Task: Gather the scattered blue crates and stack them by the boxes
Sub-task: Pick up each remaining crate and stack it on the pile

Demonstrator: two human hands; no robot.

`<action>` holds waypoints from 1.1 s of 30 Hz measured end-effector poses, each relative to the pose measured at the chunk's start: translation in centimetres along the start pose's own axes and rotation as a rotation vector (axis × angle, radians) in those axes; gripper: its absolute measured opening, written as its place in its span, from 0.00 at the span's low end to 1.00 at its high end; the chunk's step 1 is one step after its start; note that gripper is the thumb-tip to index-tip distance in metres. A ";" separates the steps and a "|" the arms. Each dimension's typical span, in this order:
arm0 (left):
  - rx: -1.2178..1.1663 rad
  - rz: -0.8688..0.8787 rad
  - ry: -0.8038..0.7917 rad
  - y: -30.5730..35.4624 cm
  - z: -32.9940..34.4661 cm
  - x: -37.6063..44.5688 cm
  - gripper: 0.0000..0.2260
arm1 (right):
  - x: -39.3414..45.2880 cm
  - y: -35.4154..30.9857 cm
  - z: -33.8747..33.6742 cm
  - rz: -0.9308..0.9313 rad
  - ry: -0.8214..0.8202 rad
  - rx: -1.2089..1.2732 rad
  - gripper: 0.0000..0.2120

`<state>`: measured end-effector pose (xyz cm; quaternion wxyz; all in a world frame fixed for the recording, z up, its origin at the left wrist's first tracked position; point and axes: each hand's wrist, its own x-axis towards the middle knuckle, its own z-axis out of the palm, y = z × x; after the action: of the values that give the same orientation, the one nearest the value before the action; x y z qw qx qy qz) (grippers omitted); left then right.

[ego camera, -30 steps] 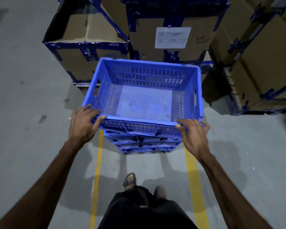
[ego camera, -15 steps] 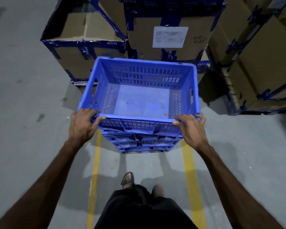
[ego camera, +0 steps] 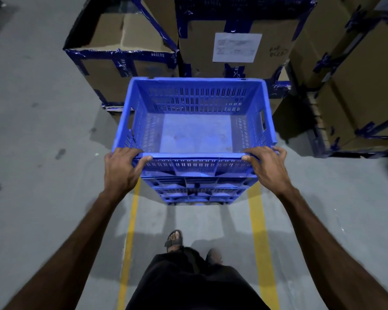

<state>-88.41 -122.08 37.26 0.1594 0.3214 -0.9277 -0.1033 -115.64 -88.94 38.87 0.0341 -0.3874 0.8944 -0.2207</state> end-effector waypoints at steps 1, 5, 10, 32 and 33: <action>0.003 0.001 0.001 0.2 0.1 -0.1 0.21 | 0.1 0.2 -0.1 -0.004 0.002 0.009 0.27; 0.011 0.005 0.001 0.7 0.0 -0.1 0.21 | 0.5 0.5 -0.5 -0.015 0.002 0.041 0.33; -0.004 -0.001 0.004 0.7 0.0 -0.2 0.21 | 0.6 0.7 -0.9 -0.009 -0.005 0.042 0.26; -0.103 0.042 -0.115 -0.3 -1.3 2.0 0.25 | 0.8 2.0 -0.2 -0.033 0.069 0.044 0.25; -0.109 0.036 -0.117 -0.3 -1.3 2.0 0.26 | 0.8 2.0 -0.2 -0.031 0.067 0.037 0.26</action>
<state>-89.24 -123.66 38.82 0.1238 0.2889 -0.9341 -0.1693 -117.63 -88.20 38.30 0.0078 -0.3930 0.8846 -0.2508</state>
